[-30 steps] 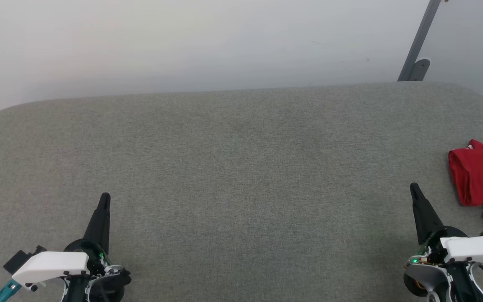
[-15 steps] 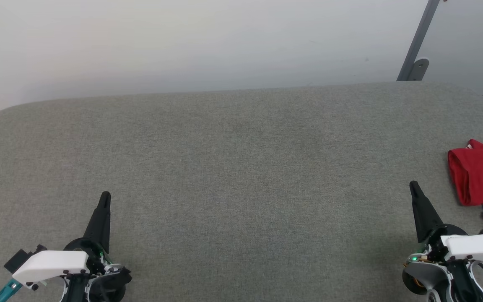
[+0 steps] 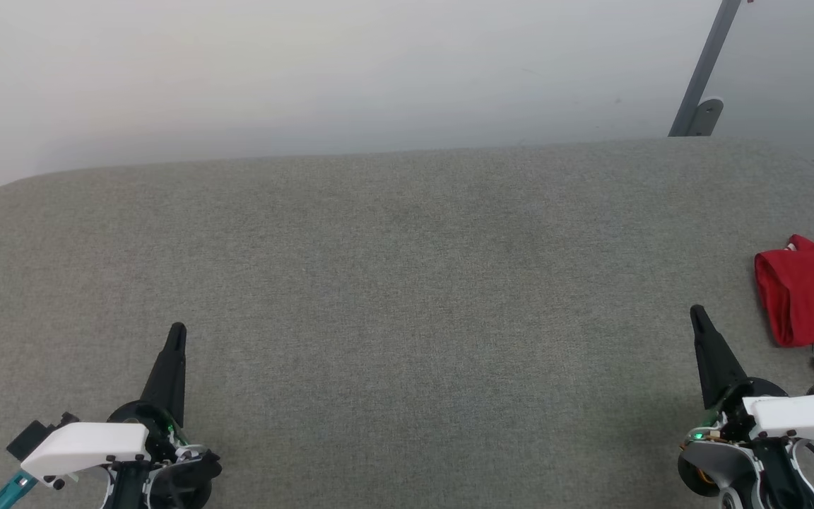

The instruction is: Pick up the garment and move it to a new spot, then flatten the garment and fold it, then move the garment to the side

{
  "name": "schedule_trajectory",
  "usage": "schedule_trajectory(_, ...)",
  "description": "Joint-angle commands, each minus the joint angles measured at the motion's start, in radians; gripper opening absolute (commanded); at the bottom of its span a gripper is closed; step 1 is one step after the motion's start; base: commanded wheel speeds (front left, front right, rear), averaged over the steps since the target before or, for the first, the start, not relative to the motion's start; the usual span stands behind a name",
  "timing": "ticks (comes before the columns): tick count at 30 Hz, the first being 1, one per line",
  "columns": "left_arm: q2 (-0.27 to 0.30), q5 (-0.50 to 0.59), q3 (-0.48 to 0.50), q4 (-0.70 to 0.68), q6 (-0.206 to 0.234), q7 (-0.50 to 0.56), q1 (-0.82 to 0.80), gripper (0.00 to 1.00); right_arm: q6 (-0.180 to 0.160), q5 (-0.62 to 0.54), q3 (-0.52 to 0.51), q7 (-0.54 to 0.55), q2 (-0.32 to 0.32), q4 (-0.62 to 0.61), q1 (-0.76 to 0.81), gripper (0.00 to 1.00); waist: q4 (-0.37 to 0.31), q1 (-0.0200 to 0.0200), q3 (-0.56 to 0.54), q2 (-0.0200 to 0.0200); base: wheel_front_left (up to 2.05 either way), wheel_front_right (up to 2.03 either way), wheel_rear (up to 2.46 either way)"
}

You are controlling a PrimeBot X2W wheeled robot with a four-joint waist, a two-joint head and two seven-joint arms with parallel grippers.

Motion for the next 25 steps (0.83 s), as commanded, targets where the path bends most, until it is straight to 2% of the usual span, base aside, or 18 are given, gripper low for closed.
schedule_trajectory(1,-0.003,-0.001,0.004,0.000,0.002,0.005,-0.012,0.00,0.000,0.004,0.001,0.001,0.002,0.002,-0.005,0.00,0.000,0.0000,0.000,0.0000,0.00,0.00,0.00)
schedule_trajectory(25,-0.004,0.003,0.007,0.000,0.002,0.006,-0.013,0.00,0.000,0.004,0.001,0.001,0.002,0.002,-0.005,0.00,0.000,0.0000,0.000,0.0000,0.00,0.00,0.00)
